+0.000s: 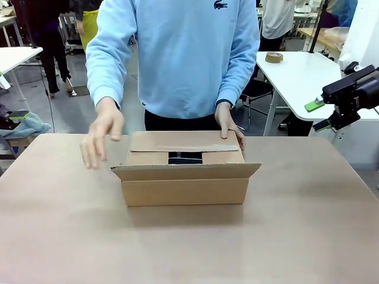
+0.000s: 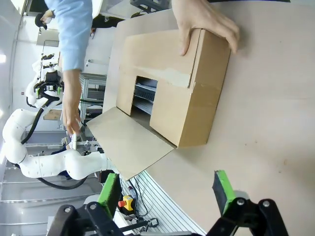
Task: Pack the gift set into the box.
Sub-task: Press and hold the closed box until the human finishes sealing it.
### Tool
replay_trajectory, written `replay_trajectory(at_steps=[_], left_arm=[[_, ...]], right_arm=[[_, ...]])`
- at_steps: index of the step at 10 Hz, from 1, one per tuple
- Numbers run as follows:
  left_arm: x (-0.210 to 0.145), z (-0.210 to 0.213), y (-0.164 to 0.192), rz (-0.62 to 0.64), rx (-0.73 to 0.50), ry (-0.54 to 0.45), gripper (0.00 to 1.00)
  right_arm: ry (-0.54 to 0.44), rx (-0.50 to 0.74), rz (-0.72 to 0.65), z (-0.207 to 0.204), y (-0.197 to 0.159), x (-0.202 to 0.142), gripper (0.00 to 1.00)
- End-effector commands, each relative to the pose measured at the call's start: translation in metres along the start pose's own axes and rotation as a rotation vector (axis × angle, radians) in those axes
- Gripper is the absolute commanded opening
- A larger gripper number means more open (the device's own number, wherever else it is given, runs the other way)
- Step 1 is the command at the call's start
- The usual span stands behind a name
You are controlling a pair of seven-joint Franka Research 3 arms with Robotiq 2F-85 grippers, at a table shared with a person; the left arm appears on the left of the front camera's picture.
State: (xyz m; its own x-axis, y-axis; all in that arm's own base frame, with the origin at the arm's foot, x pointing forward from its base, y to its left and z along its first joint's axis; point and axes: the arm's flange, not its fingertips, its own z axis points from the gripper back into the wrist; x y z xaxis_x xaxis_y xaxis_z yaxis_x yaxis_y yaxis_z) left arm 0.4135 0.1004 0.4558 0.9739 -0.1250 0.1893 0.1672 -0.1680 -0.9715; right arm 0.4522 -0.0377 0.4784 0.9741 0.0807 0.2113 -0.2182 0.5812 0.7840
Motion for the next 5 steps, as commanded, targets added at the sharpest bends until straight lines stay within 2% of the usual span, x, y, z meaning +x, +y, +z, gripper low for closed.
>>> replay_trajectory(at_steps=[1, 5], left_arm=[[-0.0041, 0.0009, 0.0012, -0.019, 0.008, 0.006, 1.0], [-0.0041, 0.0009, 0.0012, -0.019, 0.008, 0.006, 1.0]], right_arm=[[0.0, -0.008, -0.01, 0.0009, 0.0007, -0.0012, 1.0], [0.0, -0.008, -0.01, 0.0009, 0.0007, -0.0012, 1.0]])
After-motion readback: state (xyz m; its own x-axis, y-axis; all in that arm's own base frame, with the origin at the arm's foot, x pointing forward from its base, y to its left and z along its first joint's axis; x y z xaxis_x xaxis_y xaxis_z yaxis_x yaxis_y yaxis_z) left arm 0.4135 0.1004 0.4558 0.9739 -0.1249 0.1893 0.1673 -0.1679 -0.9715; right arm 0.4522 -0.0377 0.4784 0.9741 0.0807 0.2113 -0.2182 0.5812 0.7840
